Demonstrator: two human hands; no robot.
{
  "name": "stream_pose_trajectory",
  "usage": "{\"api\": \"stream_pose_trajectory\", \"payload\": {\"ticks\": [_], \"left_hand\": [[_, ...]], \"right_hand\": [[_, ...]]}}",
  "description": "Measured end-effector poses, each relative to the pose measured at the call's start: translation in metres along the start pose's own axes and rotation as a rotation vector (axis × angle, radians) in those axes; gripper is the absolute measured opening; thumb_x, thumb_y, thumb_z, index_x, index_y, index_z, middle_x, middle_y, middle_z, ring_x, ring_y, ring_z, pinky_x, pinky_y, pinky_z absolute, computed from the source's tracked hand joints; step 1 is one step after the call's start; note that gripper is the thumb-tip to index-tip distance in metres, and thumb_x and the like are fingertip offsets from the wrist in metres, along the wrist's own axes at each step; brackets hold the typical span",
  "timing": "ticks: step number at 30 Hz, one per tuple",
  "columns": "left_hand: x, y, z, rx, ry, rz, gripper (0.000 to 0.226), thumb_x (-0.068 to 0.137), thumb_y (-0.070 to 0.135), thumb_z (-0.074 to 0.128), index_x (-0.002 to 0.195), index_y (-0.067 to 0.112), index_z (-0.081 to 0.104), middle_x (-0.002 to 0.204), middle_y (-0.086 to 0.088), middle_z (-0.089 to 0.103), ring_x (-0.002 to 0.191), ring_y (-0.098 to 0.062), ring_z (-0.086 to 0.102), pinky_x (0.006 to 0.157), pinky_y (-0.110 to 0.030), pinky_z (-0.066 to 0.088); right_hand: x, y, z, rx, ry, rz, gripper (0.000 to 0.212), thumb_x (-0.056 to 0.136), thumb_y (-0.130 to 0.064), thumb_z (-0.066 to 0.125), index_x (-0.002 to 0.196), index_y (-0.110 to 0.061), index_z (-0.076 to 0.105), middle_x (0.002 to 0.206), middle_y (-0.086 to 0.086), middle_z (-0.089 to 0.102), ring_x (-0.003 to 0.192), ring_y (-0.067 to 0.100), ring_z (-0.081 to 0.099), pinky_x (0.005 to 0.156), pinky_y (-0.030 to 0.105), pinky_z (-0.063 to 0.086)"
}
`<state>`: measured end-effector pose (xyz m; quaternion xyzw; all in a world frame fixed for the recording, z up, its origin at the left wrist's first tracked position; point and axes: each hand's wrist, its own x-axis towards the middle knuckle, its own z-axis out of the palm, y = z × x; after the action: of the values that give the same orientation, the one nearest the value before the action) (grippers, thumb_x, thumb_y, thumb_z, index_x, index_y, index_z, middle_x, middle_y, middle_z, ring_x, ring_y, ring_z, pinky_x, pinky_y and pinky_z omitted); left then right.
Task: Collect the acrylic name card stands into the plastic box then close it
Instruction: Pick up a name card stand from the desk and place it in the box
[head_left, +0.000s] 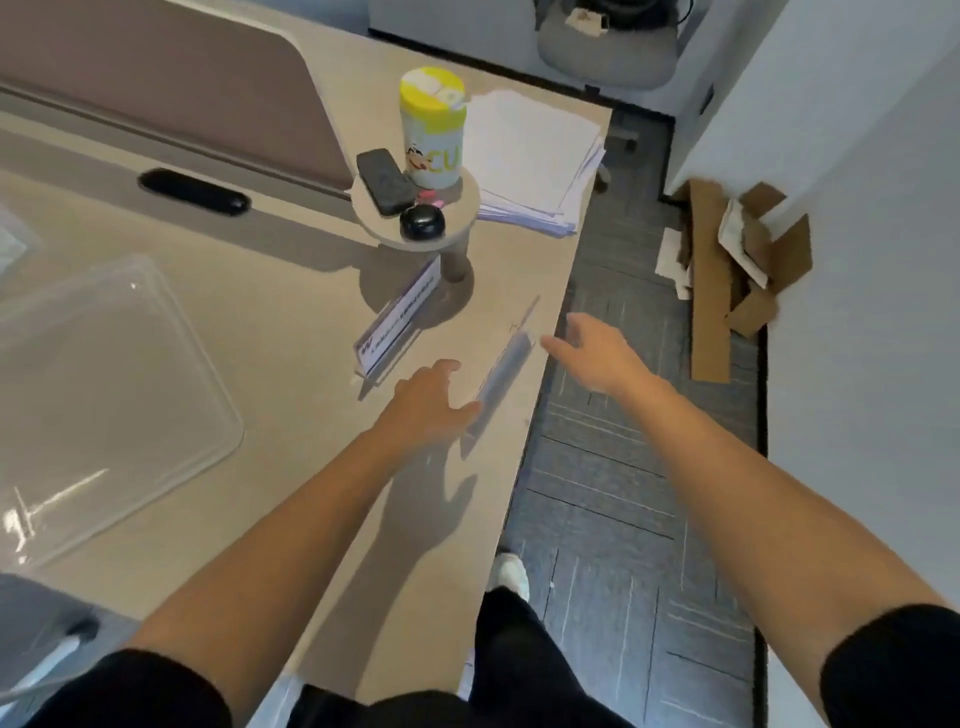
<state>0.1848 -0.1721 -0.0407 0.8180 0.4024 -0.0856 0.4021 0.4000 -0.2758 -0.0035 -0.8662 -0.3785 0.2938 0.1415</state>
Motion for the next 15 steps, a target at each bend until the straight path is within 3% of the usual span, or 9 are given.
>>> {"api": "stream_pose_trajectory", "payload": {"ticks": [3, 6, 8, 9, 11, 12, 15], "left_hand": [[0.012, 0.019, 0.02, -0.019, 0.014, -0.058, 0.074, 0.087, 0.052, 0.061, 0.148, 0.025, 0.029, 0.143, -0.003, 0.046, 0.128, -0.027, 0.048, 0.103, -0.042, 0.044], [0.024, 0.031, 0.038, -0.024, 0.033, -0.087, 0.059, 0.087, 0.045, 0.063, 0.137, 0.021, 0.043, 0.127, -0.005, 0.056, 0.114, -0.027, 0.058, 0.092, -0.04, 0.052], [0.031, 0.035, 0.048, 0.012, 0.06, -0.124, 0.046, 0.091, 0.035, 0.061, 0.13, 0.017, 0.047, 0.118, -0.007, 0.061, 0.102, -0.027, 0.062, 0.083, -0.036, 0.054], [0.033, 0.037, 0.052, 0.04, 0.085, -0.145, 0.04, 0.093, 0.031, 0.059, 0.129, 0.016, 0.047, 0.116, -0.009, 0.063, 0.099, -0.027, 0.063, 0.079, -0.034, 0.052], [0.035, 0.038, 0.056, 0.117, 0.142, -0.165, 0.033, 0.097, 0.022, 0.054, 0.128, 0.015, 0.047, 0.113, -0.013, 0.065, 0.094, -0.031, 0.064, 0.077, -0.035, 0.052], [0.035, 0.038, 0.057, 0.15, 0.165, -0.166, 0.031, 0.097, 0.02, 0.053, 0.127, 0.015, 0.047, 0.112, -0.015, 0.066, 0.094, -0.033, 0.065, 0.078, -0.037, 0.053], [0.031, 0.036, 0.056, 0.17, 0.185, -0.183, 0.027, 0.096, 0.018, 0.055, 0.122, 0.015, 0.049, 0.111, -0.016, 0.067, 0.094, -0.035, 0.066, 0.081, -0.041, 0.056]], "right_hand": [[0.043, 0.014, 0.001, 0.055, -0.112, -0.022, 0.089, 0.095, -0.063, 0.047, 0.159, -0.009, 0.017, 0.165, 0.009, 0.023, 0.149, 0.028, 0.028, 0.118, 0.041, 0.028], [0.073, 0.019, 0.003, 0.157, -0.197, -0.019, 0.092, 0.094, -0.062, 0.051, 0.16, -0.012, 0.011, 0.165, 0.005, 0.021, 0.149, 0.028, 0.028, 0.117, 0.042, 0.031], [0.086, 0.021, 0.008, 0.243, -0.241, 0.0, 0.086, 0.093, -0.06, 0.054, 0.158, -0.016, 0.019, 0.163, 0.003, 0.027, 0.143, 0.028, 0.037, 0.106, 0.042, 0.046], [0.09, 0.022, 0.011, 0.282, -0.268, 0.01, 0.083, 0.093, -0.058, 0.056, 0.157, -0.017, 0.024, 0.161, 0.002, 0.03, 0.138, 0.027, 0.043, 0.091, 0.038, 0.055], [0.095, 0.026, 0.018, 0.38, -0.322, 0.037, 0.079, 0.092, -0.054, 0.061, 0.155, -0.019, 0.028, 0.157, 0.001, 0.035, 0.129, 0.027, 0.051, 0.068, 0.025, 0.055], [0.097, 0.029, 0.021, 0.423, -0.332, 0.044, 0.079, 0.091, -0.053, 0.063, 0.154, -0.02, 0.028, 0.155, 0.001, 0.037, 0.126, 0.026, 0.052, 0.071, 0.026, 0.056], [0.1, 0.032, 0.026, 0.449, -0.318, 0.016, 0.082, 0.086, -0.058, 0.067, 0.15, -0.021, 0.033, 0.151, 0.001, 0.041, 0.128, 0.023, 0.049, 0.101, 0.044, 0.051]]}}
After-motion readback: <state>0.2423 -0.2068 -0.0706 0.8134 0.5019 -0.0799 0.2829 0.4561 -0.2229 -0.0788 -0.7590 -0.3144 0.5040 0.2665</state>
